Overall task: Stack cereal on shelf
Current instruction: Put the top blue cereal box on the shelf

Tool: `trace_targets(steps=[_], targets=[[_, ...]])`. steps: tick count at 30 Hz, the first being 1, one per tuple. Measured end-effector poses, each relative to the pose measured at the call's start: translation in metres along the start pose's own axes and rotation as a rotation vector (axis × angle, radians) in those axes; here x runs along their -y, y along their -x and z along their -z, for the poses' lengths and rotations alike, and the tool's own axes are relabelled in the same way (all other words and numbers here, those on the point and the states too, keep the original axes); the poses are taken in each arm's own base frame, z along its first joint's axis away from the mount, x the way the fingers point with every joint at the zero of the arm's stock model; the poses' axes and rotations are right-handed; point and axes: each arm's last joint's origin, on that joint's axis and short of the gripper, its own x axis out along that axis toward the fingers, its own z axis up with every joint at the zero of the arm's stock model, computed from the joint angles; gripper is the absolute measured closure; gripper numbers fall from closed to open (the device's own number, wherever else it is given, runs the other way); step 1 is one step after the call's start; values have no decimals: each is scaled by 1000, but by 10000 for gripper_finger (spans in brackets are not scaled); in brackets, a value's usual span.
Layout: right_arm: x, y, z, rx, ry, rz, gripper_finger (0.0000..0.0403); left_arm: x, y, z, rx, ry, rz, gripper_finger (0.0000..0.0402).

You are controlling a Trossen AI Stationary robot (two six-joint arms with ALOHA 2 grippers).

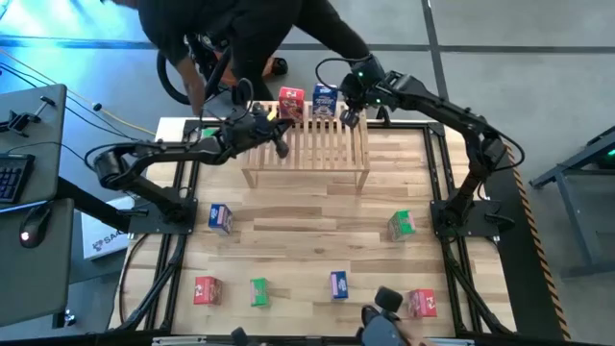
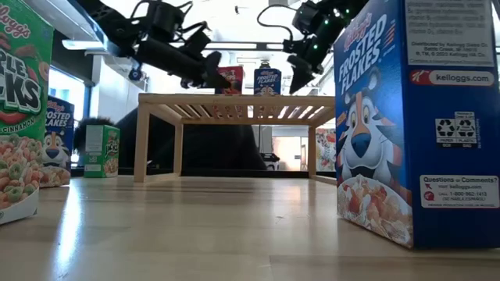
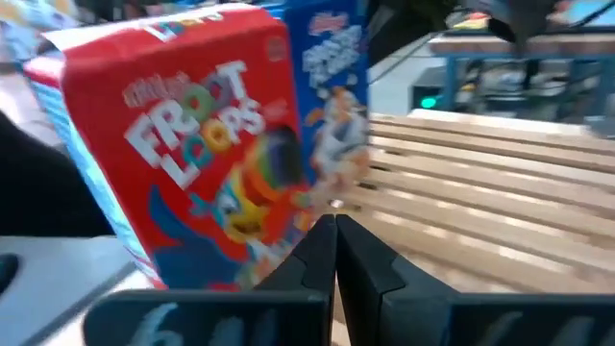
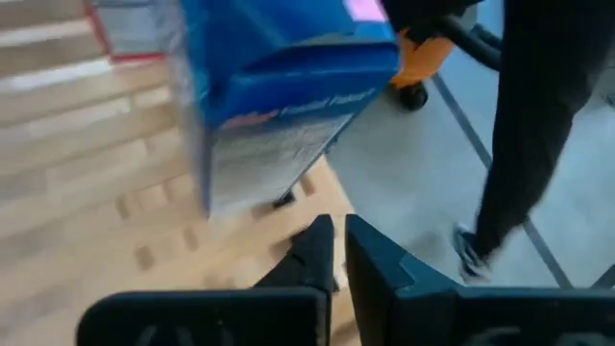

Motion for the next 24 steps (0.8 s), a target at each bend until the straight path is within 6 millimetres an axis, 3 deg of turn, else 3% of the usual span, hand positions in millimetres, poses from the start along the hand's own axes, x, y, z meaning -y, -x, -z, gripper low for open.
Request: trace_targets(steps=[7,24], targets=[[-3,-17,4,55,-11,1,399,0,-16,-1,-13,-7,-42,401],[-8,-39,1,127,-70,-14,399,-2,-26,0,-30,-6,-115,401]])
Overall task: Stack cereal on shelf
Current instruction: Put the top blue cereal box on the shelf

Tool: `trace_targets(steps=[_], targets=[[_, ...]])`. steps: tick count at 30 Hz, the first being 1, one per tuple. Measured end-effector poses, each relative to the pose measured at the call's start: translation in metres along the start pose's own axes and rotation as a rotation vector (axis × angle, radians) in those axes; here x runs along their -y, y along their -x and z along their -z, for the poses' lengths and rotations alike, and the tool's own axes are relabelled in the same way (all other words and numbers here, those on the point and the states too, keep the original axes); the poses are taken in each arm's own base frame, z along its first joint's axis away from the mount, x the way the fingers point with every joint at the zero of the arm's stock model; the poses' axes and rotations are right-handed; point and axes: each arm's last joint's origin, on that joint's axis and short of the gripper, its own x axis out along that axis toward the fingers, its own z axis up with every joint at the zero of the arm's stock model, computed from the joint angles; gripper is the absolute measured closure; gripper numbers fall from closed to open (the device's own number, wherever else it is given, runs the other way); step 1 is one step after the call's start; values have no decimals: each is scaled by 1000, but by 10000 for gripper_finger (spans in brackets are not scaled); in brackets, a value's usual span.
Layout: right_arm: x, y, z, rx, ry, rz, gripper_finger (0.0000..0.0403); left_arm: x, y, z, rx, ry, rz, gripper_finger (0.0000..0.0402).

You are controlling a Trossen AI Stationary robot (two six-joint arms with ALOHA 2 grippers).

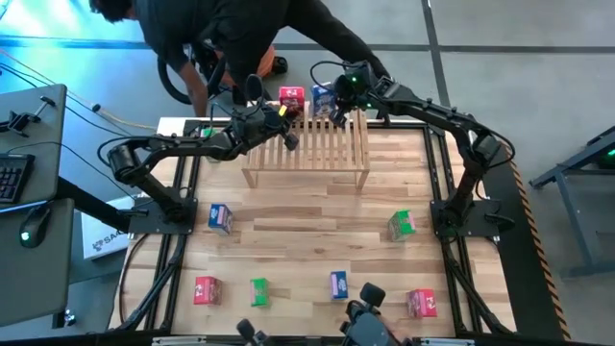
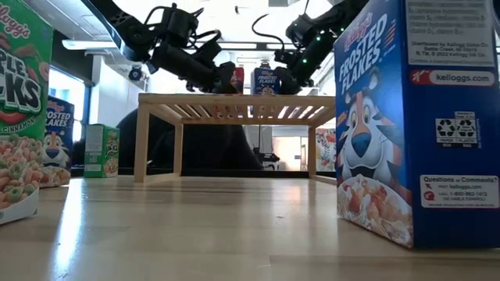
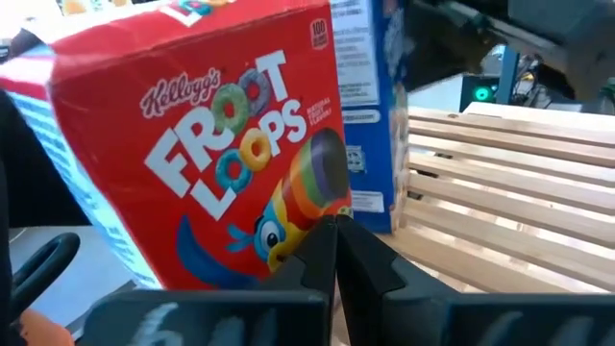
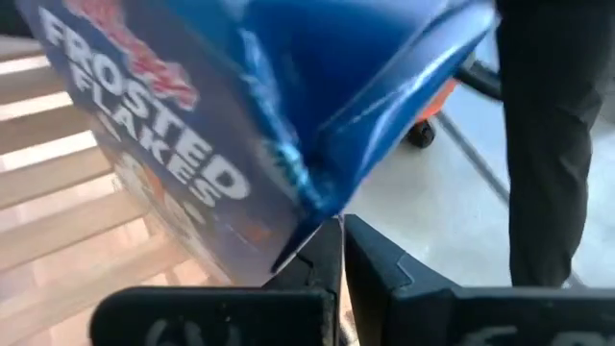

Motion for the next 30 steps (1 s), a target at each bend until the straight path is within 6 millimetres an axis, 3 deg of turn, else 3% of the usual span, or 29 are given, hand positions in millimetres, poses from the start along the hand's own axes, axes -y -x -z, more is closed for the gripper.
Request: trace_targets(steps=[4,9,20,30], targets=[[0,2,2,-30,2,23,399,0,2,-3,5,-9,11,401],[1,22,3,-80,-16,43,399,3,10,-6,-27,-15,68,401],[-13,19,-1,-53,-66,-51,399,16,36,-29,21,-31,139,401],[-27,20,-6,-26,-42,-99,399,12,68,-8,47,45,146,401]])
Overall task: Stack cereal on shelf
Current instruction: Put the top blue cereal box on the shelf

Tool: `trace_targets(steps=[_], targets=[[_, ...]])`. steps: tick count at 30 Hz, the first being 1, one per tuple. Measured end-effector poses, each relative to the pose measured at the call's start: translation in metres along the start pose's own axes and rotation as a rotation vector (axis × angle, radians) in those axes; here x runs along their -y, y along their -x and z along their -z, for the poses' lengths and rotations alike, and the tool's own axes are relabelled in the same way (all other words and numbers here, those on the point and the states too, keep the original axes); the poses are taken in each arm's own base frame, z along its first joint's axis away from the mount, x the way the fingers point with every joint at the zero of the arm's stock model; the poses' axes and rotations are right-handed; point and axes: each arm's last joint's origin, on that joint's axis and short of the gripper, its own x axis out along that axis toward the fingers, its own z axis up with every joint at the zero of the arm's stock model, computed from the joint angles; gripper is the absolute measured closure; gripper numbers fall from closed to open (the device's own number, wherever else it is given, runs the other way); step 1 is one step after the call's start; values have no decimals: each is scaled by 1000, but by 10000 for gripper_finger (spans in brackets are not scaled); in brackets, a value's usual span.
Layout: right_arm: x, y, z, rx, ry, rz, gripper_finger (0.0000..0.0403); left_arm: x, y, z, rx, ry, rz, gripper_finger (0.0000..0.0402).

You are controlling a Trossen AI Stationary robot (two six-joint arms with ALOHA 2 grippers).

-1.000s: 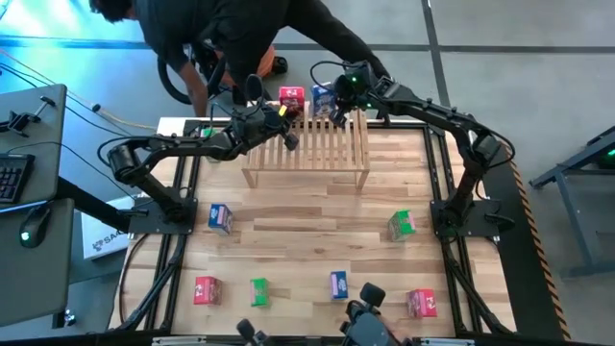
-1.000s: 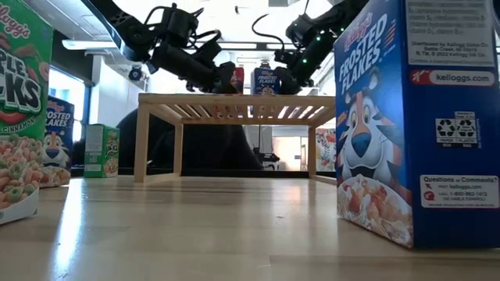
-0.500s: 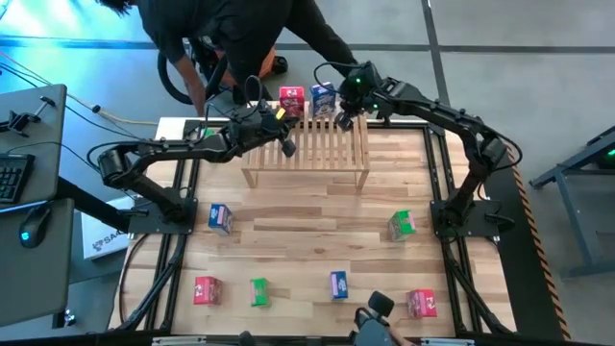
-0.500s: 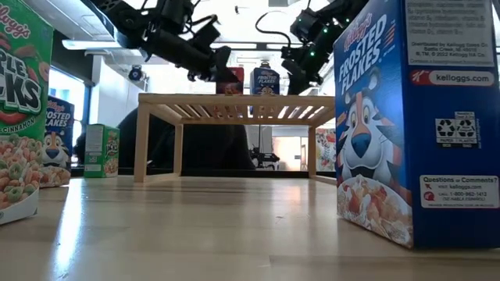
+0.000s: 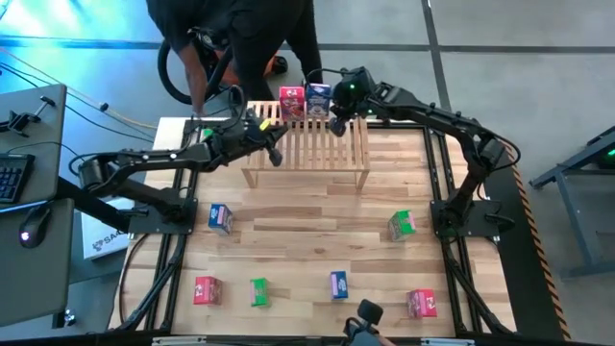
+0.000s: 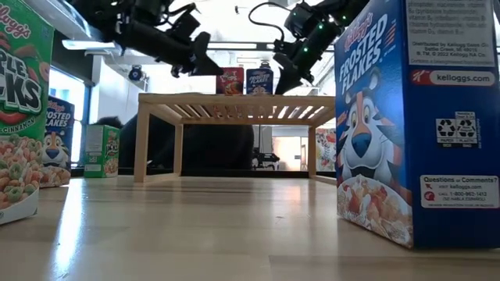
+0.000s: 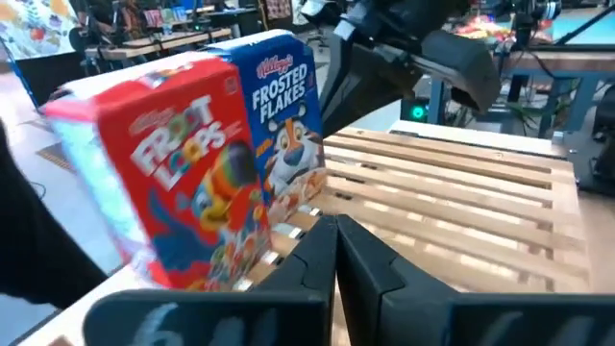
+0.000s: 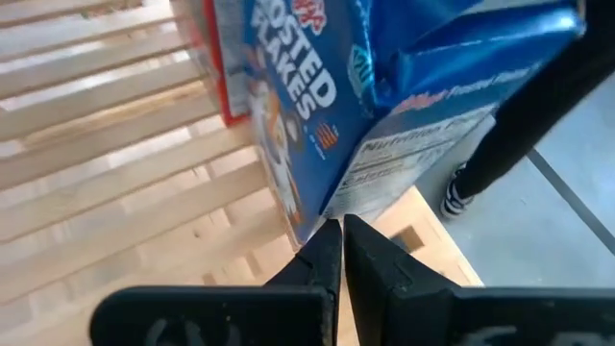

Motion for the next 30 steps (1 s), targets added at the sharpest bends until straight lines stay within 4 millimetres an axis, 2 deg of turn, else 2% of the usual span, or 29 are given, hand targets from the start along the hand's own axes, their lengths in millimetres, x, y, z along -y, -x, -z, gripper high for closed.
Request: trace_targets(steps=[6,12,17,22,30], targets=[[0,0,-2,26,1,3,399,-2,15,6,11,2,1,401],[1,0,-1,9,17,17,399,-4,28,12,67,44,103,401],[3,0,2,-26,4,49,399,-7,36,21,70,76,118,401],[8,0,-2,15,-10,114,399,-6,38,30,45,77,122,401],[11,1,-9,90,-11,104,399,-14,35,29,74,89,29,401]])
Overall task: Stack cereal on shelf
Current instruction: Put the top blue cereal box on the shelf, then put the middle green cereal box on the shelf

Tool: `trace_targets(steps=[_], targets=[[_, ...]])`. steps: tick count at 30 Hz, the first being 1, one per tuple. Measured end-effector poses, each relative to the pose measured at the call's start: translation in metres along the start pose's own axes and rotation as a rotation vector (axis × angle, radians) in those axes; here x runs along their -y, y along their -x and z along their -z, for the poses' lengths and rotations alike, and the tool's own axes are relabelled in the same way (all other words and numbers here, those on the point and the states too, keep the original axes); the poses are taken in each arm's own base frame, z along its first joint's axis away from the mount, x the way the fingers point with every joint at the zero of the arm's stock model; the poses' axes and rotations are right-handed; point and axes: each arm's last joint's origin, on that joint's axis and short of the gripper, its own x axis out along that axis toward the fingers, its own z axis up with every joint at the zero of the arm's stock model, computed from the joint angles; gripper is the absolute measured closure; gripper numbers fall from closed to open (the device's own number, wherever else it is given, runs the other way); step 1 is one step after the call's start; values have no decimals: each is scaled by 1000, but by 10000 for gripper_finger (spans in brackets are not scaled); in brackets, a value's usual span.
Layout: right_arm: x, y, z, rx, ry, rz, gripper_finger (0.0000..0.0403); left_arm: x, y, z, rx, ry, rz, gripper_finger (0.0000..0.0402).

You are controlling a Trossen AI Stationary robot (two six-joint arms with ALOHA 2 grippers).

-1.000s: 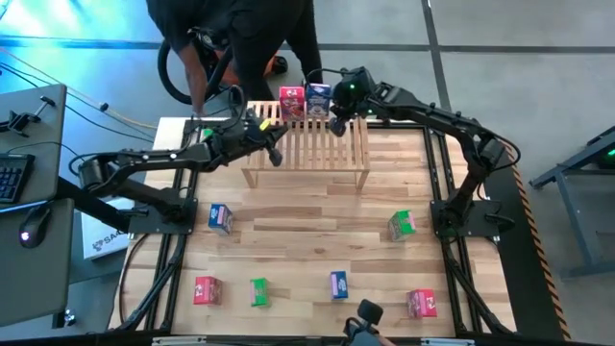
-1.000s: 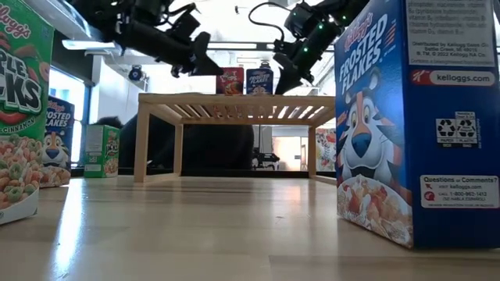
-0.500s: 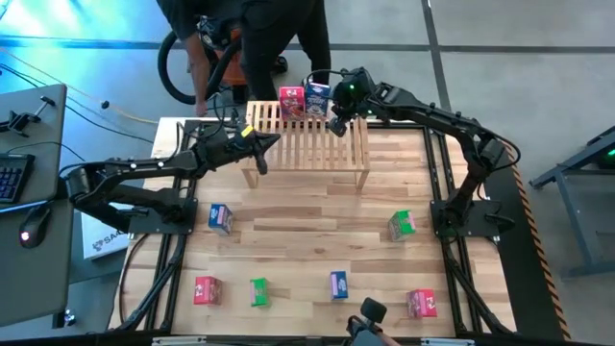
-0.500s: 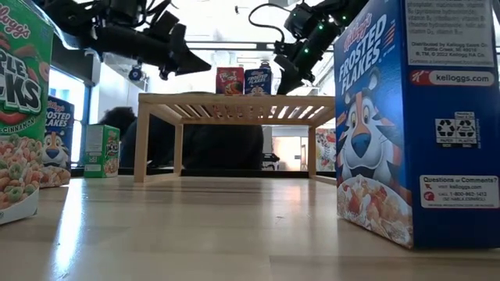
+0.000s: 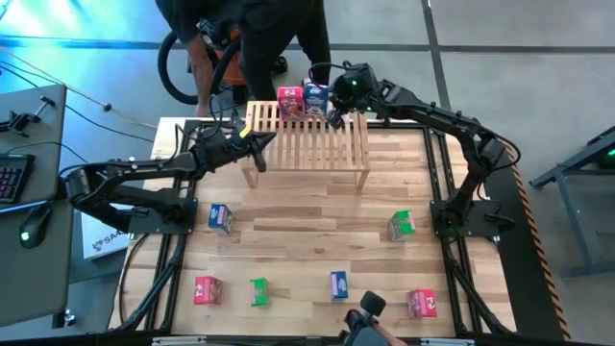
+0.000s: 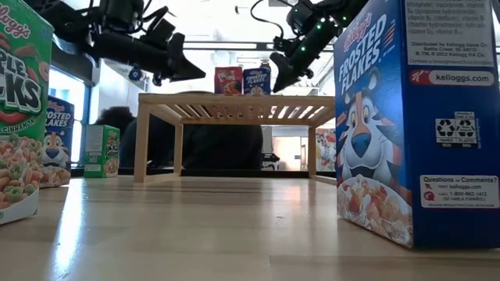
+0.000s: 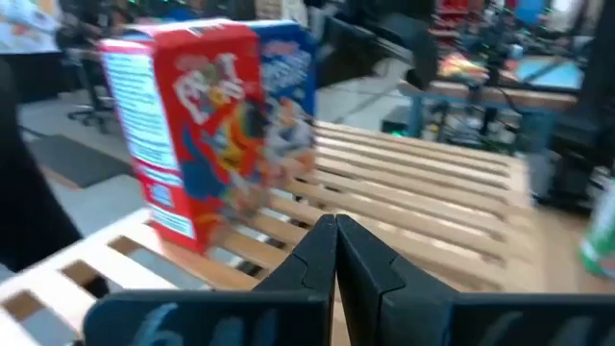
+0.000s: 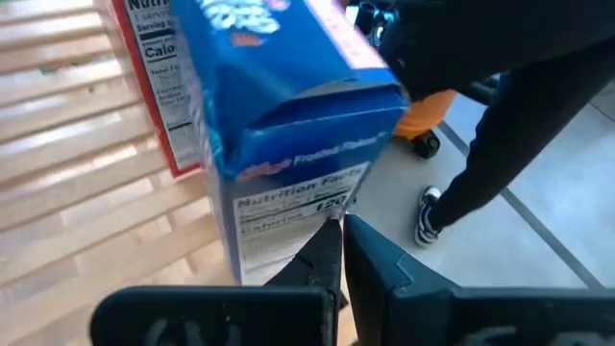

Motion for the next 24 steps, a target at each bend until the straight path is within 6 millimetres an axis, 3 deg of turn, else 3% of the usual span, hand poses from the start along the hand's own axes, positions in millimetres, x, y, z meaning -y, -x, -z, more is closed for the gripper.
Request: trace_targets(steps=[11,18,24], targets=[[4,-10,1,20,0,5,399,-6,-36,-5,-34,-52,-17,401],[8,6,1,-9,13,9,399,-6,-55,-2,-63,-93,-32,401],[8,8,3,-31,16,-11,399,-7,-71,1,-92,-146,-82,401]])
